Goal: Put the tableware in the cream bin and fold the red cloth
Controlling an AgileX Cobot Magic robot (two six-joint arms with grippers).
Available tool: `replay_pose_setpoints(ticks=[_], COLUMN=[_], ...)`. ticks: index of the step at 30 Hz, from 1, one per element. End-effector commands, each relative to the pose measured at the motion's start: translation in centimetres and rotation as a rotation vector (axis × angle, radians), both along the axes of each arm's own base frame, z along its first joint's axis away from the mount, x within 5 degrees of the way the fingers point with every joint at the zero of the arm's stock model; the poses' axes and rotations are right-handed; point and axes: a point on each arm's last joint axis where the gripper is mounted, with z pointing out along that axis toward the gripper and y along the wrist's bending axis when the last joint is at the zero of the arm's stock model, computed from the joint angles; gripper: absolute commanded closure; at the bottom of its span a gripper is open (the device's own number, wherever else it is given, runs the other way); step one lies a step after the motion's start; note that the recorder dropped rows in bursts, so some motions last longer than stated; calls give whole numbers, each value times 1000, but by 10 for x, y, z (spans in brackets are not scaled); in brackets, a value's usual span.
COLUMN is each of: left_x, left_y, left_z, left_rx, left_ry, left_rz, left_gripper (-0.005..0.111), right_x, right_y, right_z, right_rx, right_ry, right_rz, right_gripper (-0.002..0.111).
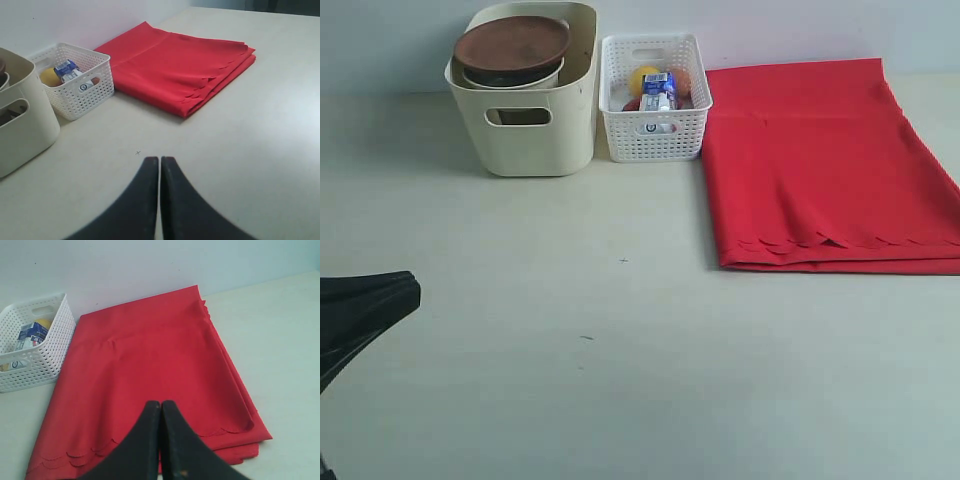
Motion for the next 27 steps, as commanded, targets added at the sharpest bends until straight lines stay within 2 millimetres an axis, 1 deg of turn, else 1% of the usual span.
replay_pose_setpoints(ticks=[1,4,6,8,9,10,11,12,13,15,17,18,19,20,21,23,26,27], left_x=[0,-2,-4,-6,-8,-10,-15,-17,-22,-27,-28,-26,-26,-25,-25,-24,-25,-26], left_y=[1,7,14,25,38,44,56,60,68,74,77,78,79,83,86,89,87,87], left_z=[0,3,7,9,11,12,13,14,15,14,8,-1,-1,-4,-6,-11,-19,-21], left_rx=[2,-28,-62,-95,-140,-161,-239,-266,-320,-413,-446,-471,-493,-501,-544,-521,-292,-256], left_ry=[-5,-35,-72,-117,-175,-205,-264,-285,-324,-336,-331,-297,-291,-263,-217,-179,-182,-182], left_rz=[4,27,67,142,244,292,410,466,560,652,700,718,725,777,820,868,847,837], left_gripper=[103,103,103,103,103,103,103,103,103,103,103,103,103,103,103,103,103,103], right_x=[-1,-1,-1,-1,-1,-1,-1,-1,-1,-1,-1,-1,-1,-1,-1,-1,-1,-1], right_y=[-1,-1,-1,-1,-1,-1,-1,-1,-1,-1,-1,-1,-1,-1,-1,-1,-1,-1], right_z=[0,0,0,0,0,0,0,0,0,0,0,0,0,0,0,0,0,0], right_rx=[1,1,1,1,1,1,1,1,1,1,1,1,1,1,1,1,1,1], right_ry=[-3,-3,-3,-3,-3,-3,-3,-3,-3,-3,-3,-3,-3,-3,-3,-3,-3,-3], right_rz=[-3,-3,-3,-3,-3,-3,-3,-3,-3,-3,-3,-3,-3,-3,-3,-3,-3,-3], right_gripper=[108,108,108,108,108,108,108,108,108,108,108,108,108,108,108,108,108,108])
